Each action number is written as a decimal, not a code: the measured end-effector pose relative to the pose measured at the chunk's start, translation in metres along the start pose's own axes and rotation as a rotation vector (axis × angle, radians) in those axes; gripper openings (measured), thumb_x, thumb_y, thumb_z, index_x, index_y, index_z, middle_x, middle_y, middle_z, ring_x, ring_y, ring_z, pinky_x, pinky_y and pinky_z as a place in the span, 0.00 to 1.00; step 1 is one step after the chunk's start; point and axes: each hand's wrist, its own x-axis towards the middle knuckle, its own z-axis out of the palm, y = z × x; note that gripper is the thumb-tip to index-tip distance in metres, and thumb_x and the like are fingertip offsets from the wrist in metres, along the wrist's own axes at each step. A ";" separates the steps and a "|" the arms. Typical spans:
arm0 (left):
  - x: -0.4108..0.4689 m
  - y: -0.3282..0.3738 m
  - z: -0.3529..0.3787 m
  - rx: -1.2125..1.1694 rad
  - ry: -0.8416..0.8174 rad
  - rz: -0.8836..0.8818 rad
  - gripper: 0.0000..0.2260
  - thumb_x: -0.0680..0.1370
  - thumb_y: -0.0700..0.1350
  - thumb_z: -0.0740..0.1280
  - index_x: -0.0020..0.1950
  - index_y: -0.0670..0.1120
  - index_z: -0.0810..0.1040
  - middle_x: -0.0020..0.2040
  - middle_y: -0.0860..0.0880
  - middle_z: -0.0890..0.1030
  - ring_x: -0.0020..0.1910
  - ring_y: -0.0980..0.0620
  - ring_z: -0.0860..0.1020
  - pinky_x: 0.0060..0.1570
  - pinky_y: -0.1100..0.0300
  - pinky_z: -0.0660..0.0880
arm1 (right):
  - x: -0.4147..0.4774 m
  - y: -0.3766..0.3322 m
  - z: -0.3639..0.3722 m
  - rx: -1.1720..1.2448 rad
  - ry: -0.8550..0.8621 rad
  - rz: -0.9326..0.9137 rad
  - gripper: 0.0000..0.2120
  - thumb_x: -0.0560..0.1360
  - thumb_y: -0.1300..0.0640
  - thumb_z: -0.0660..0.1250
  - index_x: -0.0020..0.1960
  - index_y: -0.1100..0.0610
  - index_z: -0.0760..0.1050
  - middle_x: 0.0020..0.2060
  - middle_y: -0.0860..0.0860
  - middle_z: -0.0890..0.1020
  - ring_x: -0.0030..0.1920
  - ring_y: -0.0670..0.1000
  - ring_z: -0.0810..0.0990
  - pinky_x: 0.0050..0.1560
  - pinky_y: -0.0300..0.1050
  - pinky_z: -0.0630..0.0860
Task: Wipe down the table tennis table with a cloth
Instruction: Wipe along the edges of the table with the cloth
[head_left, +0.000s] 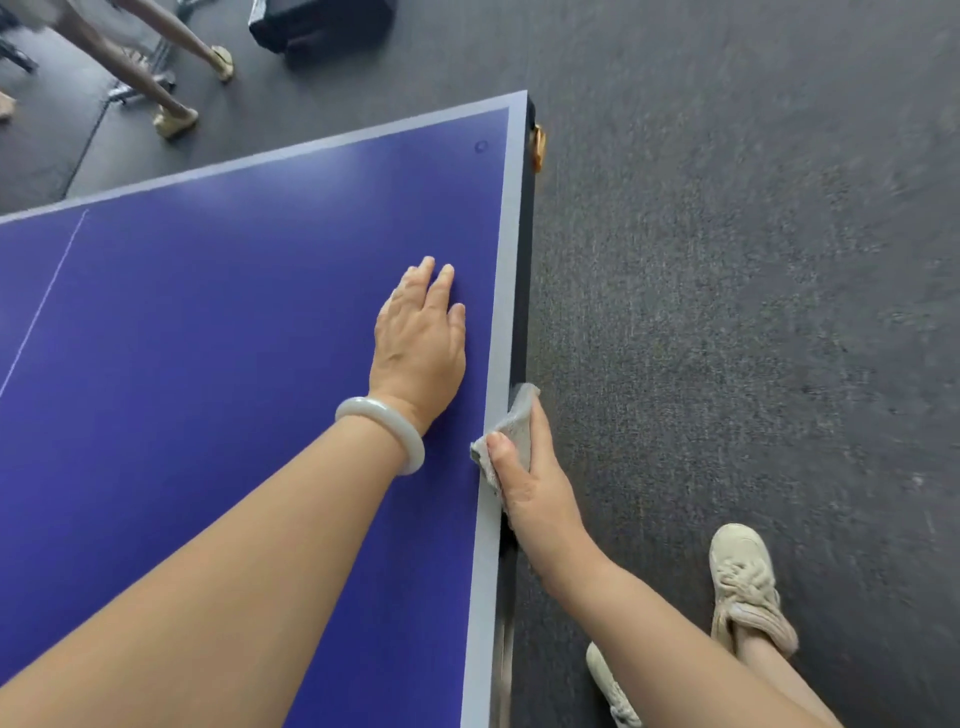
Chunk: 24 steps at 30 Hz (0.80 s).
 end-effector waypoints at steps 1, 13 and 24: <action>0.003 0.001 0.004 -0.016 0.022 -0.024 0.21 0.85 0.46 0.52 0.79 0.47 0.59 0.80 0.49 0.56 0.79 0.50 0.52 0.77 0.54 0.48 | -0.001 0.001 -0.001 0.004 -0.015 0.001 0.33 0.82 0.49 0.62 0.80 0.40 0.47 0.73 0.48 0.67 0.72 0.50 0.69 0.76 0.51 0.62; 0.004 0.005 0.009 -0.076 0.088 -0.084 0.21 0.82 0.40 0.56 0.76 0.48 0.65 0.77 0.53 0.61 0.76 0.51 0.59 0.74 0.52 0.54 | 0.162 -0.099 -0.013 0.216 0.069 -0.054 0.22 0.86 0.47 0.48 0.78 0.48 0.60 0.76 0.45 0.64 0.75 0.43 0.64 0.77 0.43 0.55; 0.004 0.008 0.007 -0.016 0.051 -0.110 0.24 0.80 0.36 0.60 0.76 0.47 0.65 0.77 0.52 0.61 0.75 0.51 0.60 0.73 0.50 0.57 | 0.172 -0.088 -0.007 -0.048 0.084 -0.170 0.23 0.86 0.50 0.47 0.79 0.46 0.46 0.79 0.40 0.50 0.79 0.39 0.46 0.80 0.46 0.45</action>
